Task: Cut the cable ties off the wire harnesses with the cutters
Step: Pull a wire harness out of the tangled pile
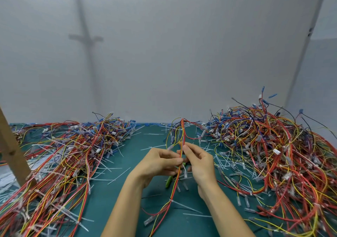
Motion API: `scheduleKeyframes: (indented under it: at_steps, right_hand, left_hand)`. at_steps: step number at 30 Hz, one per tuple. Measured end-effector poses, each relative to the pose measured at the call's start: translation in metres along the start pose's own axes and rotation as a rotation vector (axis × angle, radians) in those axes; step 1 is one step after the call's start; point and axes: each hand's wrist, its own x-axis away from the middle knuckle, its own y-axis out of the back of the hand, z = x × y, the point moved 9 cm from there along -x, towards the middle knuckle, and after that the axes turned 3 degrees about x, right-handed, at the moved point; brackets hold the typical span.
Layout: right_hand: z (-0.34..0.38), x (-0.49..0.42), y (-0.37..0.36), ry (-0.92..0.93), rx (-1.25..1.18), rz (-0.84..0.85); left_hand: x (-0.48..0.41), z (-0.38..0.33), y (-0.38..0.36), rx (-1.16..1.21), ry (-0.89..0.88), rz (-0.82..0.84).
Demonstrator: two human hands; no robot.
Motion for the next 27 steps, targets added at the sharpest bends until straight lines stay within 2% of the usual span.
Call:
scheduleKeyframes:
  at_steps: [4,6,8,10,12,17,20,24,27]
  right_hand:
    - [-0.006,0.002,-0.006,-0.097,0.058,0.082]
    - [-0.010,0.007,-0.015,-0.186,0.075,0.202]
    - [-0.013,0.016,-0.028,-0.232,0.192,0.374]
    - [-0.016,0.024,-0.037,-0.228,0.290,0.513]
    - [-0.016,0.029,-0.042,-0.213,0.276,0.568]
    - [-0.007,0.026,-0.037,-0.187,0.152,0.468]
    - [-0.005,0.024,-0.034,-0.194,0.052,0.385]
    - [-0.004,0.021,-0.033,-0.221,-0.090,0.323]
    - [-0.007,0.018,-0.031,-0.244,-0.188,0.283]
  left_hand:
    - [-0.003,-0.007,0.016,0.147,-0.073,-0.168]
    - [-0.002,-0.008,0.027,0.311,-0.105,-0.282]
    - [-0.001,-0.008,0.035,0.467,-0.137,-0.352]
    - [0.001,-0.009,0.040,0.555,-0.169,-0.389]
    - [0.002,-0.009,0.043,0.607,-0.185,-0.416]
    - [0.001,-0.012,0.045,0.568,-0.193,-0.398]
    - [0.000,-0.010,0.043,0.498,-0.142,-0.370]
    - [-0.002,-0.005,0.035,0.521,-0.046,-0.263]
    - [-0.002,-0.001,0.029,0.723,0.004,-0.146]
